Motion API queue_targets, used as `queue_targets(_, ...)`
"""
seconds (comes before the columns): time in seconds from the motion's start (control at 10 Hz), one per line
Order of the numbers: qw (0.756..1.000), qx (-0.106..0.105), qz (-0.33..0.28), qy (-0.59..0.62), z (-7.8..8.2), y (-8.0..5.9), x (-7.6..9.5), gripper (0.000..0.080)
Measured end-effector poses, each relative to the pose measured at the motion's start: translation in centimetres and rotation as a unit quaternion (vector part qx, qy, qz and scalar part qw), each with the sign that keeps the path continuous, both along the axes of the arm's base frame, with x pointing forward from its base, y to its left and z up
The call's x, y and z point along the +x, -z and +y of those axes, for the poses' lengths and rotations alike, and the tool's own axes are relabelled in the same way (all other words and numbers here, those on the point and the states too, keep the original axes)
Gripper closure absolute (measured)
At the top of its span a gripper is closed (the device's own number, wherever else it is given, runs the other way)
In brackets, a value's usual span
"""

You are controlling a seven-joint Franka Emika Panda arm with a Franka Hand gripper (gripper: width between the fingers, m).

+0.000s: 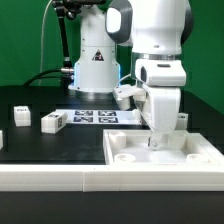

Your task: Assemble one leg

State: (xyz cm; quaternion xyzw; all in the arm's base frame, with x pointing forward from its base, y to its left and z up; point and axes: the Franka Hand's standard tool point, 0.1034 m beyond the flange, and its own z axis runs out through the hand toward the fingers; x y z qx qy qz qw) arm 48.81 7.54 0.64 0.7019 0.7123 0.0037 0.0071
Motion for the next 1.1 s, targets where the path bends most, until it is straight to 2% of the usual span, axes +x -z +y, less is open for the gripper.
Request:
queue_targets(0.1,1.0,-0.001,0.0,0.005,0.0,-0.3,0.0,0.0151)
queue_targets(0.5,0.997,-0.009,-0.02,0.079,1.3,-5.3,-0.5,0.015)
queue_targets(0.6,0.994,-0.008,-0.023,0.102,2.0,-5.9,-1.0,0.015)
queue_targets(1.1,0.984,-0.005,-0.02,0.179,2.3,-5.6,-1.4,0.015)
